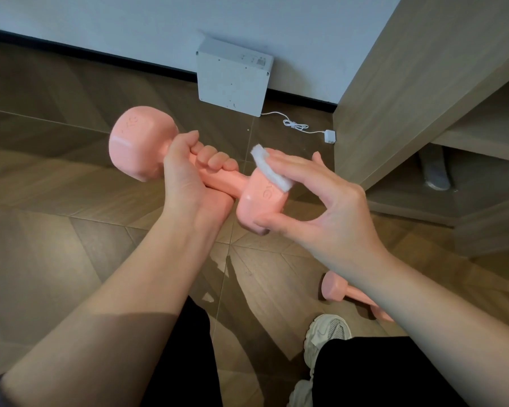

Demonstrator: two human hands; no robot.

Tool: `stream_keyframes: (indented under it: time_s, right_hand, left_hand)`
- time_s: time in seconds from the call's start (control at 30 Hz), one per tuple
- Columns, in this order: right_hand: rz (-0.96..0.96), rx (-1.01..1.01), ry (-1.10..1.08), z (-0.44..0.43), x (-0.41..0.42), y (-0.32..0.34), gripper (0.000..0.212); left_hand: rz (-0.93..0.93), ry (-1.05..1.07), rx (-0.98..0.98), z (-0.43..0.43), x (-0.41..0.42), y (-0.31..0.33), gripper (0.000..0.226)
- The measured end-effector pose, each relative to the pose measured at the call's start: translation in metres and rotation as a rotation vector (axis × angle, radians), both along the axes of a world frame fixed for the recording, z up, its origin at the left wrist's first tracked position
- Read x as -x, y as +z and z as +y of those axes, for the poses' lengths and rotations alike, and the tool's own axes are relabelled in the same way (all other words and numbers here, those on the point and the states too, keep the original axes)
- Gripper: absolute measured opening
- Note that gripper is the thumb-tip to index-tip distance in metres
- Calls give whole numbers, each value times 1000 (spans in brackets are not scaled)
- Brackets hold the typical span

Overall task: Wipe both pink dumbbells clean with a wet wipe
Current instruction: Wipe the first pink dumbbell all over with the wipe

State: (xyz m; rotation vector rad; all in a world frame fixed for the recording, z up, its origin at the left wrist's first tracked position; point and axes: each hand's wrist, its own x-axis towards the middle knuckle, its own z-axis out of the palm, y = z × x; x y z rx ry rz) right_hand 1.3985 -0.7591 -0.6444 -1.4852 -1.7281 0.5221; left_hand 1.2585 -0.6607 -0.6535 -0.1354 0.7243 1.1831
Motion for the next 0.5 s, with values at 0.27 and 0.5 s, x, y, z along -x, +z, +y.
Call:
stream_keyframes:
  time_s: [0.27, 0.5]
  right_hand:
    - [-21, -76, 5, 0, -2, -7, 48]
    - [-36, 133, 50, 1, -1, -3, 69]
  left_hand:
    - [55, 1, 6, -1, -1, -6, 32]
    - [63, 32, 25, -2, -2, -5, 31]
